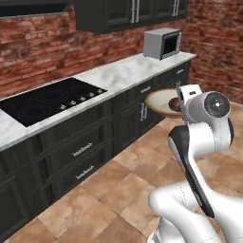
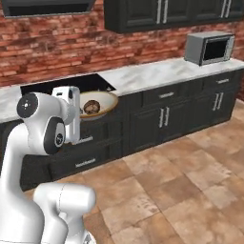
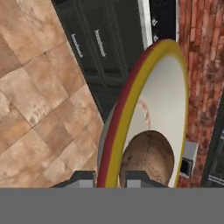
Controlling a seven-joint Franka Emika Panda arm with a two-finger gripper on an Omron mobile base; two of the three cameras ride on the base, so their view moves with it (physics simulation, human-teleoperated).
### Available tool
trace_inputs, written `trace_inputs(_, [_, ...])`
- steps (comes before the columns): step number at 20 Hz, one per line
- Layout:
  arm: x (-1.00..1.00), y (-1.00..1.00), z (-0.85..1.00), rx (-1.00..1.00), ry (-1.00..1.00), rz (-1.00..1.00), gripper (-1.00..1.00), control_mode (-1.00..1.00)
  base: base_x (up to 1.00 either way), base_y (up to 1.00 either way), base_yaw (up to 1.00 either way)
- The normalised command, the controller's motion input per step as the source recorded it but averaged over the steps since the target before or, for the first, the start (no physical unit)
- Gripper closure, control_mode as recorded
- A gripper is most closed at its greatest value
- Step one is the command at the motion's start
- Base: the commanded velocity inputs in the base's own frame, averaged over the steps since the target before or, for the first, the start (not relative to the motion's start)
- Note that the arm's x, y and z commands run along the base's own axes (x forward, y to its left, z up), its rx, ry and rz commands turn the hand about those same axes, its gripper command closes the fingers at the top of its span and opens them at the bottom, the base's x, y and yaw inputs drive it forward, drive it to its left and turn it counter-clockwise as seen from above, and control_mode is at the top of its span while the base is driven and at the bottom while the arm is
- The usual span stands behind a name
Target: Pick the potato from the sink and place it in the bowl. Then pick the bowl and place it in the microwave. Then close the microwave door and press the start button.
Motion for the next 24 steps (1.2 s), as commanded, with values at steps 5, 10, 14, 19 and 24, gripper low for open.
trace_inputs(5, [0.00,0.00,0.00,0.00,0.00,0.00,1.00,1.00,0.36,0.26,0.58])
trace_inputs(10, [0.00,0.00,0.00,0.00,0.00,0.00,1.00,1.00,0.33,0.25,0.57])
trace_inputs(14, [0.00,0.00,0.00,0.00,0.00,0.00,1.00,1.00,0.30,0.27,0.54])
trace_inputs(19, [0.00,0.00,0.00,0.00,0.00,0.00,1.00,1.00,0.34,0.27,0.51])
trace_inputs(24, [0.00,0.00,0.00,0.00,0.00,0.00,1.00,1.00,0.37,0.30,0.52])
